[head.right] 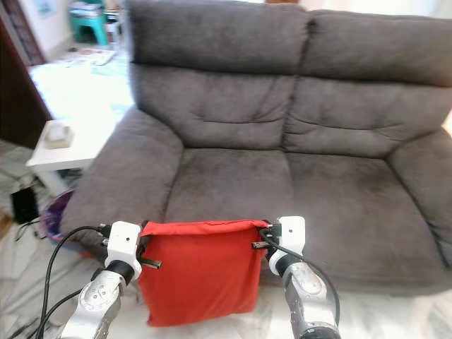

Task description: Move the pillow to the sofa from floor

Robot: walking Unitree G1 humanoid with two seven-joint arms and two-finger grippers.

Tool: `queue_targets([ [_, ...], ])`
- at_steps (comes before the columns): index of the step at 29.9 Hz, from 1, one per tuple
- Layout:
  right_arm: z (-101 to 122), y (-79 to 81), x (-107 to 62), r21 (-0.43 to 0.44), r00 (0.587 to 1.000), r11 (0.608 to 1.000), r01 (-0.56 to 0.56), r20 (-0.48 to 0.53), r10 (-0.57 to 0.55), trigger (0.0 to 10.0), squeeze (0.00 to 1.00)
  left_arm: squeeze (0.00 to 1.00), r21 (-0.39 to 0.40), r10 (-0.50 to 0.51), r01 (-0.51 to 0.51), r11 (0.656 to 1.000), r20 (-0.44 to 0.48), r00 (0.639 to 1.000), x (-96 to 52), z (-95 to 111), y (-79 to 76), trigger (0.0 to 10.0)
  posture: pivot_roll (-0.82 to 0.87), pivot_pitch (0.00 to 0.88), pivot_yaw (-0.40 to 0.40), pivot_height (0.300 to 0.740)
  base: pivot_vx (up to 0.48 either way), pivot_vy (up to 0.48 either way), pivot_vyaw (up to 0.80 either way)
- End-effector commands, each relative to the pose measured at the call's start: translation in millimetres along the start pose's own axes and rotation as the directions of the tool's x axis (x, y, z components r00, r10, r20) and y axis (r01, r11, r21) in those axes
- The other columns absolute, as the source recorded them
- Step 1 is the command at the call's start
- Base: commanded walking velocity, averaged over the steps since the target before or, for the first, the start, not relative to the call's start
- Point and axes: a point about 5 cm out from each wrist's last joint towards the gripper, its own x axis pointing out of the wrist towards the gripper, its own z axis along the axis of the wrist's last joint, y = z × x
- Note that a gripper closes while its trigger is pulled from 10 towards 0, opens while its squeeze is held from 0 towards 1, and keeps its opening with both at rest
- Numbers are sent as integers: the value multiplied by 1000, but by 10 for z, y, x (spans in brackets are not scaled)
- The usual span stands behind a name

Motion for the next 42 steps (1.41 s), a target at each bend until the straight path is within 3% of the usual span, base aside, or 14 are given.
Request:
queue_targets([
  [1,119,-98,-19,-5,998,999,38,57,-37,10000,0,0,5,40,-40,999,66,997,48,143,74,10000,147,81,17,740,0,0,-800],
  [5,127,-66,4,-13,997,999,42,63,-41,10000,0,0,2,46,-47,999,62,997,40,131,120,10000,147,82,37,740,0,0,-800],
  [13,132,-26,30,25,996,999,36,86,-38,10000,0,0,13,101,-102,995,52,994,15,126,256,10000,201,94,54,740,0,-141,0],
  [22,112,-25,24,6,996,999,32,79,-32,10000,0,0,21,102,-103,994,53,993,23,138,261,10000,197,100,47,740,0,-365,0],
  [25,121,-75,14,15,997,999,40,73,-41,10000,0,0,63,84,-87,994,52,995,30,139,220,10000,188,102,28,740,0,-399,0],
  [29,145,-99,21,1,997,999,37,70,-37,10000,0,0,24,102,-104,994,63,993,28,150,205,10000,174,103,20,740,0,-400,0],
  [34,173,-102,29,4,996,999,46,81,-46,10000,0,0,30,95,-97,995,52,994,8,120,200,10000,158,96,28,740,0,-398,0],
  [37,162,-74,25,-1,996,999,36,84,-36,10000,0,0,77,77,-80,994,32,996,-3,84,215,10000,157,84,36,740,0,-398,0],
  [42,140,-96,6,5,996,999,43,83,-43,10000,0,0,63,88,-90,994,43,995,26,119,254,10000,156,74,40,740,0,-398,0],
])
